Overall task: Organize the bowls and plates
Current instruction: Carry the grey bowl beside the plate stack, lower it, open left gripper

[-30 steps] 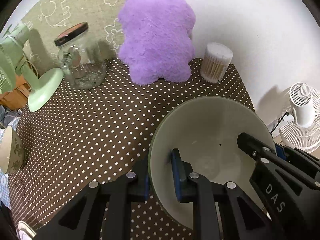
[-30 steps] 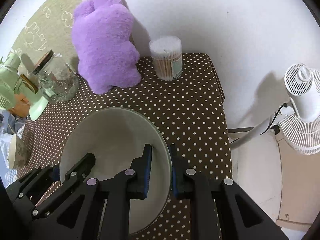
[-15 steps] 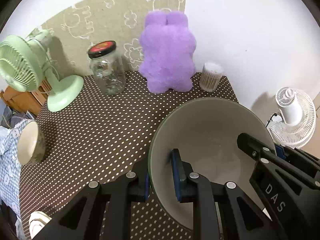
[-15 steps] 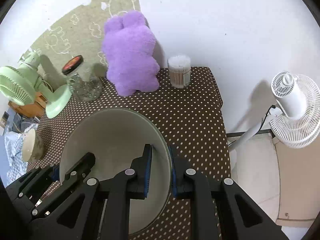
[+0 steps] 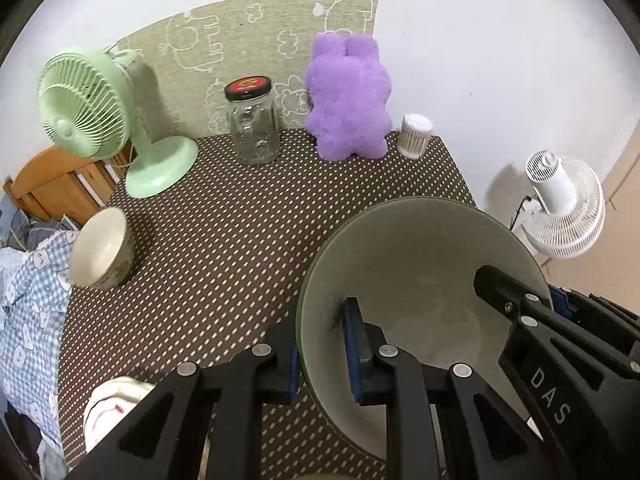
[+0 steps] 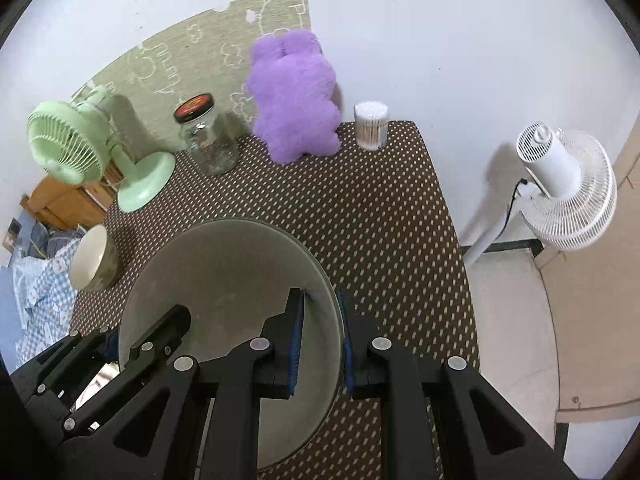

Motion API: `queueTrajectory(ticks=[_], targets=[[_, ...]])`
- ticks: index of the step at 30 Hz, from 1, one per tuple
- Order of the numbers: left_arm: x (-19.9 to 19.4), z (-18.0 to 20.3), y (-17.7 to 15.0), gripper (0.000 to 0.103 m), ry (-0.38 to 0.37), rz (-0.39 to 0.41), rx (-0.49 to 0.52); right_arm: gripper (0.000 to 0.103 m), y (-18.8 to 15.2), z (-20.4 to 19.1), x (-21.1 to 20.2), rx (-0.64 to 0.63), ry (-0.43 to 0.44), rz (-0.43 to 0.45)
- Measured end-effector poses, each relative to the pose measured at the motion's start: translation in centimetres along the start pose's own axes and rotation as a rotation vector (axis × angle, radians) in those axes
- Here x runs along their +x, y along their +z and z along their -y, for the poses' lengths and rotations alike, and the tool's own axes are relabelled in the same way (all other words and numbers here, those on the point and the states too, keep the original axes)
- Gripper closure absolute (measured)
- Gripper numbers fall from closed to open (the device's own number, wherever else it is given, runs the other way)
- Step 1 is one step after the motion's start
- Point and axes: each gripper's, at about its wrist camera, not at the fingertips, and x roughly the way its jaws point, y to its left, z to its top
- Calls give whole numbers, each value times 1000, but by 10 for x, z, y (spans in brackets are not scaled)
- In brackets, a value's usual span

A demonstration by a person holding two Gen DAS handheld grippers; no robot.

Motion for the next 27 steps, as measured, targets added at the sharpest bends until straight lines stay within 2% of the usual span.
queueTrajectory(ticks=[12,27], targets=[[-36,-35,-64,87,-19,-8,25,83,-69,-35,-37,27,-21,-12],[-19,-54,-129,86,-28,-123,33,83,-143,-56,-22,47,-52,-112]])
